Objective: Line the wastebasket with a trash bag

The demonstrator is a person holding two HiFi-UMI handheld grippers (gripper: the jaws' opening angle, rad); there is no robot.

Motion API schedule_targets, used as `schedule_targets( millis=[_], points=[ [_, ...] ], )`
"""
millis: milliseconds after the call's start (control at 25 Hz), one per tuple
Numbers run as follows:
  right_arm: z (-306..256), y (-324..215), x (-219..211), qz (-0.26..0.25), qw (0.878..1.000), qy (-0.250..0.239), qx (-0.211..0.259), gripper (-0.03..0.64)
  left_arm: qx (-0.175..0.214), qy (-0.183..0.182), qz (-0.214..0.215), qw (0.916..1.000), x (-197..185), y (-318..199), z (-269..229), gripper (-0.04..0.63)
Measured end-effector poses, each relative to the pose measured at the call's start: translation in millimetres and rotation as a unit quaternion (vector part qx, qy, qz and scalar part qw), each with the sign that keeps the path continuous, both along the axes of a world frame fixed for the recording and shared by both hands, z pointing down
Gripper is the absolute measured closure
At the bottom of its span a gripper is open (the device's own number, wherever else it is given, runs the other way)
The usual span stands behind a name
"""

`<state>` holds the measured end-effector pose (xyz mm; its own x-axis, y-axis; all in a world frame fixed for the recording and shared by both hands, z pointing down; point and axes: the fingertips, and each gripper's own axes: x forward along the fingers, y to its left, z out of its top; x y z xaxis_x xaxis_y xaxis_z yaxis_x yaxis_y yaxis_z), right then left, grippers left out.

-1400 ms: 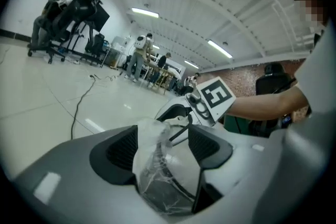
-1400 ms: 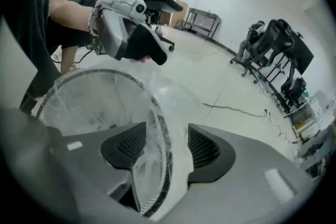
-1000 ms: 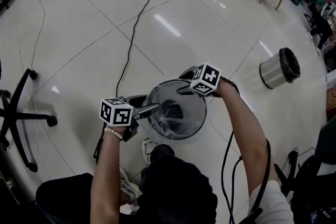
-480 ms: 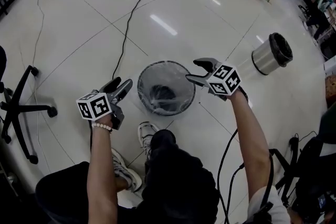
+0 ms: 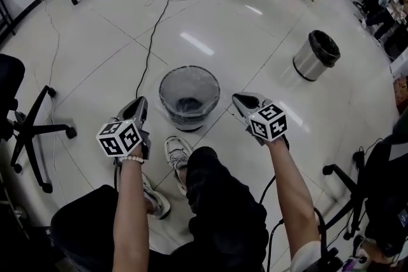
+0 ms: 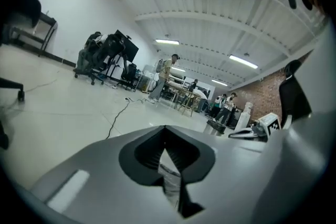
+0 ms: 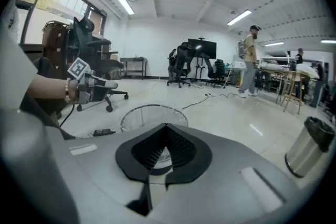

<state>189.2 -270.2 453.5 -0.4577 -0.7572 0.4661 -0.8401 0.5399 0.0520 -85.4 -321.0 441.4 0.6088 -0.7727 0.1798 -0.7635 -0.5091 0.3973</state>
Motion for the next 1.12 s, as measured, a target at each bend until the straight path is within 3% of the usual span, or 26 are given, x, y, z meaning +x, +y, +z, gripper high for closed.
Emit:
schedule_targets(
  millis=[120,440,680,960,1120],
  points=[
    [-16.0,42.0,10.2,0.063,0.998,-0.008,0.001,0.615,0.027,-0.009,-0.005,0.9996,9.9,31.2,-34.1,0.583],
    [-75.5,169.0,23.3,0.162,0.986,-0.04,0.025,0.617,0.016,-0.042,0.005,0.999,29.3,147.0,-70.0,0.583],
    [-126.7,221.2,27.6,0.184,0.981,-0.03,0.051,0.617,0.039,-0.046,0.026,0.9979,34.9,214.5,-113.4,0.583],
    [-205.4,235.7,3.4,0.135,0.987,0.043,0.082,0.617,0.052,-0.074,0.05,0.9946,30.4,253.3,-129.2,0.583],
    [-208.0,252.2,-19.8,0.137,0.988,-0.022,0.066,0.617,0.047,-0.07,0.058,0.9948,27.7,269.4,-123.4,0.583]
  ],
)
